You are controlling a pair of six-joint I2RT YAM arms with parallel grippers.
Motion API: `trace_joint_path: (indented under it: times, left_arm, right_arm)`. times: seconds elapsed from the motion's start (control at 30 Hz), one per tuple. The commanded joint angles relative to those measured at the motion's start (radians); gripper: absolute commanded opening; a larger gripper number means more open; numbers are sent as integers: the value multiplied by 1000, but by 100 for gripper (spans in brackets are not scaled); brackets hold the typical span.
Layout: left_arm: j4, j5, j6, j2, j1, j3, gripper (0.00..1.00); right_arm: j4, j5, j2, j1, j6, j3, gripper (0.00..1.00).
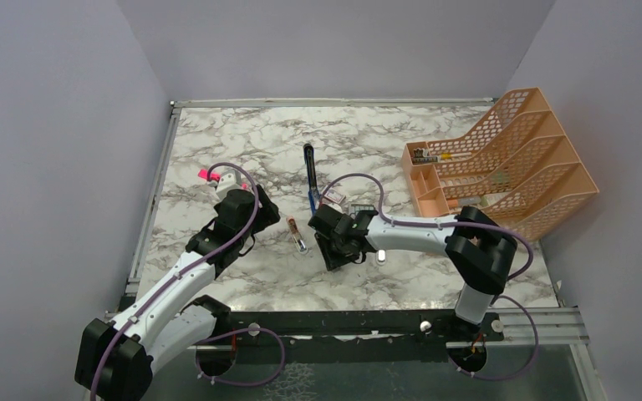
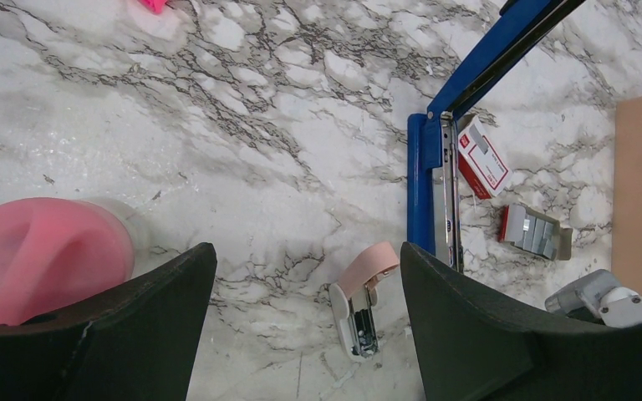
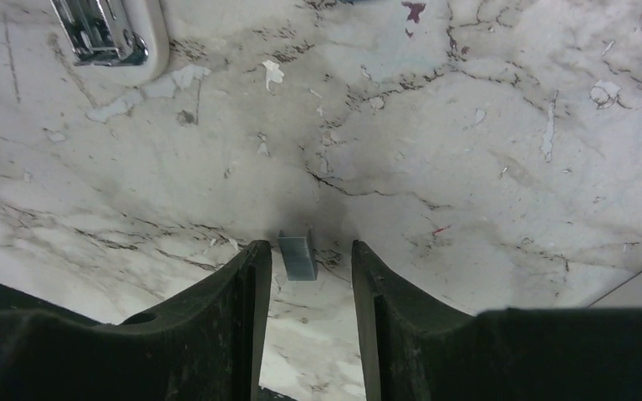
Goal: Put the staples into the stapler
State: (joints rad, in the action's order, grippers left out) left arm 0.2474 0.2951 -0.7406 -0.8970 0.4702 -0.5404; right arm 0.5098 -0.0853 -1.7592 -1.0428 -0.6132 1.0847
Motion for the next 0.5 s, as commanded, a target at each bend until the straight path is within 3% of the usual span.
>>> trace_joint_path:
  times: [0.0, 0.47]
  left_arm:
    - [-22, 4, 10, 5, -8, -4, 82]
    - [-25, -2, 10, 8, -13, 6, 82]
  right_arm:
    - [81, -79, -34, -15, -14, 40, 45]
    - [147, -97, -104, -50, -15, 106, 39]
